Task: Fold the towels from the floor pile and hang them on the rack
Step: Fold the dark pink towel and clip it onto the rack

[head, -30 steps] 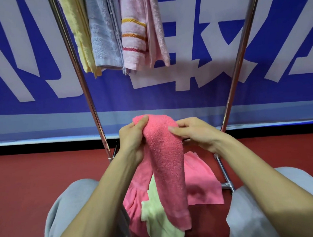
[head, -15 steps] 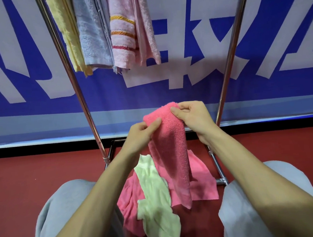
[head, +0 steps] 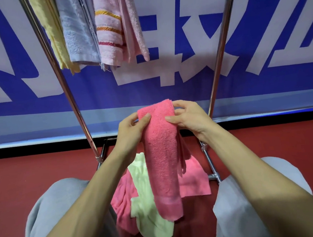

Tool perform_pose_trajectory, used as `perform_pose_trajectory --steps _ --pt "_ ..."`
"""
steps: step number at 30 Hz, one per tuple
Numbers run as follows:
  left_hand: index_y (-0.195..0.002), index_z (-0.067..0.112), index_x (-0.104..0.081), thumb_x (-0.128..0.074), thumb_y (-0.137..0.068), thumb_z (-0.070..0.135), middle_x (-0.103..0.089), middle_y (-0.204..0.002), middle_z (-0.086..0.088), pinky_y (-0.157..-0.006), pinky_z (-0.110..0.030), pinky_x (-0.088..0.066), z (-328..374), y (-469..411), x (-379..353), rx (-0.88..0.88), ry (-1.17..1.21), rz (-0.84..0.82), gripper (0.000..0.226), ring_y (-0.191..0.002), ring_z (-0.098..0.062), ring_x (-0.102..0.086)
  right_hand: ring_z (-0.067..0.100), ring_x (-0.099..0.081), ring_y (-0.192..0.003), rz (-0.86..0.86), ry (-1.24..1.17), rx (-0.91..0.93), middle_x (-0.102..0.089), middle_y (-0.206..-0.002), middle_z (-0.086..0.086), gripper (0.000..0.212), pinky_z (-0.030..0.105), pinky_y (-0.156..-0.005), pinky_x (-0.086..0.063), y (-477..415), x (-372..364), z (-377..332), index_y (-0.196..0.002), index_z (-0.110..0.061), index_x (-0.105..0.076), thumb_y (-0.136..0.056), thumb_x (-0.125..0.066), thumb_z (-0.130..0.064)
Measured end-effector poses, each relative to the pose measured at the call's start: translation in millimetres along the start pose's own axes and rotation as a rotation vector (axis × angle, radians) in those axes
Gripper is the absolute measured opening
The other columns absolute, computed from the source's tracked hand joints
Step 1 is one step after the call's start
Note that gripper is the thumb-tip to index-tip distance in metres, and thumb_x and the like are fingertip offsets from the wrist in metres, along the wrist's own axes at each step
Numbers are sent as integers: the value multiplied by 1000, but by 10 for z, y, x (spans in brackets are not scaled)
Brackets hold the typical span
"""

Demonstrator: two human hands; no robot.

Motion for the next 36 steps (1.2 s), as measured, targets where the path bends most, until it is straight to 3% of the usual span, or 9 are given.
perform_pose_trajectory --steps 4,10,15,20,25,27,30,32,36 --pt "-105 9 -71 -61 -91 21 -73 -100 -11 -74 -30 -52 -9 -36 6 -2 11 -13 20 -83 -15 -66 19 -67 -80 40 51 30 -70 -94 13 21 32 -79 -57 0 20 5 -103 1 -67 -83 -65 6" --pt "-104 7 -62 -62 -91 18 -71 -87 -4 -66 -23 -52 -4 -95 97 -96 -165 37 17 -74 -11 -66 19 -66 -69 45 35 1 -70 -84 15 25 27 -66 -59 23 -26 56 -103 12 -64 -80 -70 4" --pt "-105 8 -63 -56 -95 16 -69 -93 -5 -75 -31 -51 175 -150 71 -153 -311 -76 15 -81 -13 -62 19 -65 -63 61 147 -14 -68 -77 17 16 25 -58 -59 51 4 64 -89 4 -69 -88 -66 -11" --pt "-96 10 -61 -47 -99 16 -54 -77 8 -65 -20 -38 714 -224 -148 -249 -468 -295 15 -70 -4 -46 14 -61 -58 264 368 188 -66 -67 2 20 25 -61 -55 -88 342 -446 -82 -9 -67 -94 -58 -23" --pt "-81 17 -59 -43 -101 18 -49 -62 19 -56 -11 -35 1415 -135 -446 -342 -534 -470 26 -58 6 -40 11 -61 -82 -3 263 208 -68 -96 4 31 27 -80 -50 -133 103 -954 -95 -17 -65 -102 -38 -30" --pt "-85 19 -61 -46 -100 20 -56 -70 18 -63 -14 -38 1670 -106 -503 -382 -535 -500 22 -66 2 -46 15 -59 -87 -47 193 162 -69 -101 7 37 34 -87 -48 -130 60 -1081 -94 -18 -68 -102 -37 -38" --pt "-89 17 -56 -55 -95 24 -54 -82 -3 -68 -26 -38 1974 -133 -483 -410 -459 -434 9 -75 -12 -47 15 -45 -65 -195 21 139 -56 -74 4 43 30 -65 -38 -72 -13 -1287 -90 -14 -68 -99 -41 -45" --pt "-90 16 -50 -58 -93 21 -52 -73 0 -57 -20 -40 2166 -134 -464 -416 -378 -367 10 -60 -5 -48 12 -40 -59 -324 5 154 -50 -67 0 41 26 -60 -32 12 -51 -1462 -83 -16 -68 -93 -48 -50" --pt "-76 15 -51 -56 -94 25 -51 -52 9 -43 -15 -36 2479 -123 -485 -431 -320 -332 21 -42 0 -42 7 -39 -57 -419 -8 249 -55 -71 -2 32 21 -54 -22 150 -5 -1869 -104 -8 -67 -86 -62 -34"
Point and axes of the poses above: each hand's wrist, its own y-axis away from the middle knuckle, its own x-axis out of the back of the hand, z = x × y, the point moved 7 cm from there along -y, towards the middle knuckle
